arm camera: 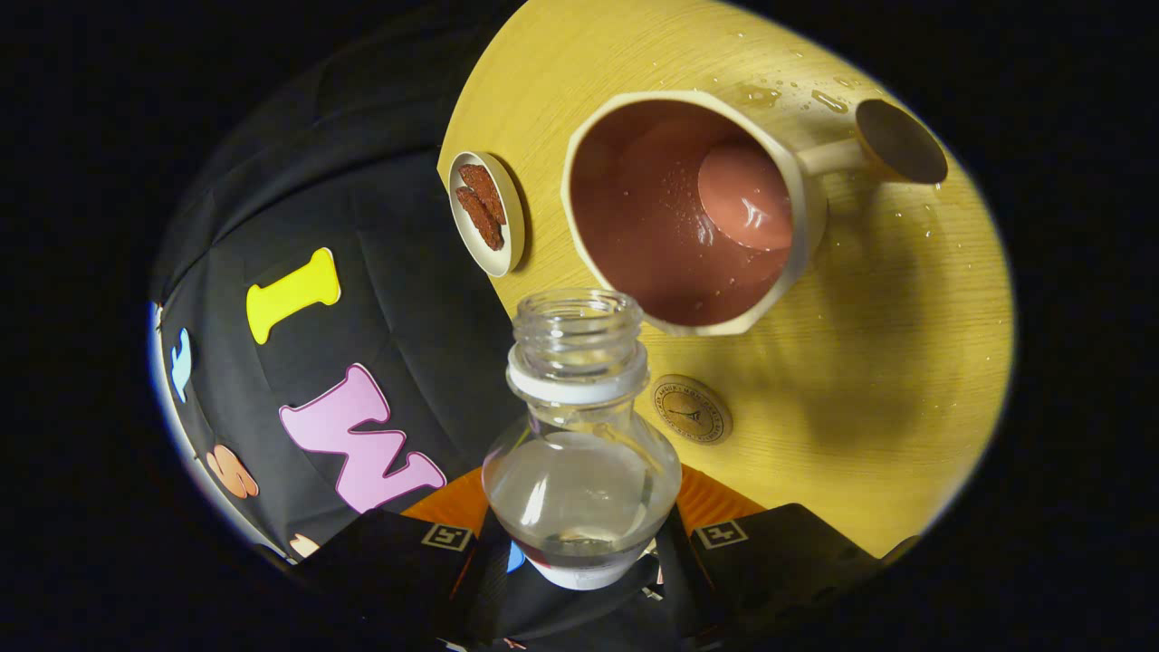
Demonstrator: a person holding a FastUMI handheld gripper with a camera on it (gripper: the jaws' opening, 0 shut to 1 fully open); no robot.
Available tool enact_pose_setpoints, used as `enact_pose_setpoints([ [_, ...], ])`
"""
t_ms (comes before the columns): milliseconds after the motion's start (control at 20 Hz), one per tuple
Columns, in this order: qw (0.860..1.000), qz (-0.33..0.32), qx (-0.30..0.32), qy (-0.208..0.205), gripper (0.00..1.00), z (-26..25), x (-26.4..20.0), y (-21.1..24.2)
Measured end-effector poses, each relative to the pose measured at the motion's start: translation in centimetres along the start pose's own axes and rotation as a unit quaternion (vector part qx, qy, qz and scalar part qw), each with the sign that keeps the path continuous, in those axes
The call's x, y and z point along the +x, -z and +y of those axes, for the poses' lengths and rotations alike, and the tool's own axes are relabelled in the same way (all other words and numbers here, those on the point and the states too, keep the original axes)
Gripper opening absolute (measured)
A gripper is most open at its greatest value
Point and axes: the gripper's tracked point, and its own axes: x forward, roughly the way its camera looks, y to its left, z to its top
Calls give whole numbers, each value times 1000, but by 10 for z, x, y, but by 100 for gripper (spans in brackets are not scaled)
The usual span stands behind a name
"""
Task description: Take the bottle from table, then pour the juice into the cup, finally place the bottle on the coaster
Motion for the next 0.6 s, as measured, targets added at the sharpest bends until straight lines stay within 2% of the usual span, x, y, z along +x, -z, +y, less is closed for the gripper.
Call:
enact_pose_setpoints([
  [600, 993, 3, 115, -11, 74, 21, -5, -11],
])
